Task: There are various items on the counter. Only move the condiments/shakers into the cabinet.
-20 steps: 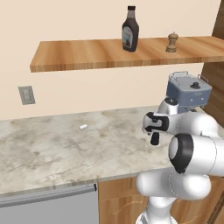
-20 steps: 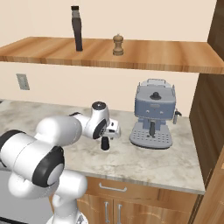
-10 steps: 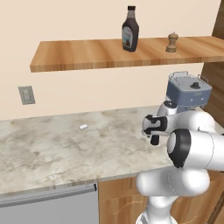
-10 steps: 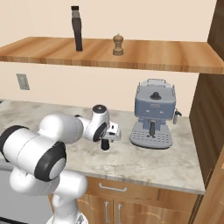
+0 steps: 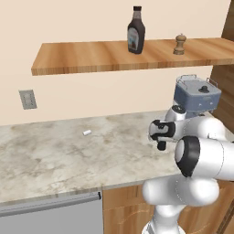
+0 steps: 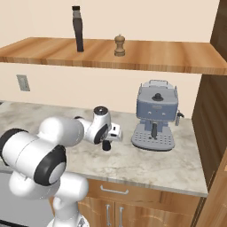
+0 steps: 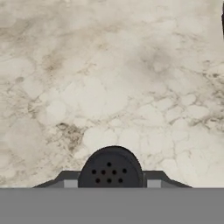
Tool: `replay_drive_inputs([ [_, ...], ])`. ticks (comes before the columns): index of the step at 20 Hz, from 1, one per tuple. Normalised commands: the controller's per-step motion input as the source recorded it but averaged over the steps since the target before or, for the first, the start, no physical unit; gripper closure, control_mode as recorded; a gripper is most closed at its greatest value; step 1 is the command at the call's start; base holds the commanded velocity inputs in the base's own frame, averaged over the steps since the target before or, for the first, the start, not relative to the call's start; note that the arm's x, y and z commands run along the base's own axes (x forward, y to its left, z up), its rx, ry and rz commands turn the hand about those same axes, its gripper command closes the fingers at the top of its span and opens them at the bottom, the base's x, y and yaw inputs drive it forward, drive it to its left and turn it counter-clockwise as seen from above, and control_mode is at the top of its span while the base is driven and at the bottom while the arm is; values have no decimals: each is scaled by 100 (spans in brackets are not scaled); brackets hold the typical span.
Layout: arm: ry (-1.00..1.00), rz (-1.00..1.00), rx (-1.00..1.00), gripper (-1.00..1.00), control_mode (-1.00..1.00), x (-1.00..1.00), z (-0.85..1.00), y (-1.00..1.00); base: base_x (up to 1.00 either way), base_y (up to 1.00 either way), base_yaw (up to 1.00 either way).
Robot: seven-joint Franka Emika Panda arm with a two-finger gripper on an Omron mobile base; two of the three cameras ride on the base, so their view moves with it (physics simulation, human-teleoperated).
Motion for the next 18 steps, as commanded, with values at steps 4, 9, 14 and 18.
replay_drive_inputs([
  [4, -20, 0, 1, 100, -100, -55, 93, 31, 0, 0, 0],
  [9, -2, 0, 0, 100, -100, -93, 100, 41, 0, 0, 0],
  [14, 5, -1, 0, 100, -100, -90, 100, 19, 0, 0, 0],
  [18, 0, -9, 0, 100, -100, -71, 100, 3, 0, 0, 0],
])
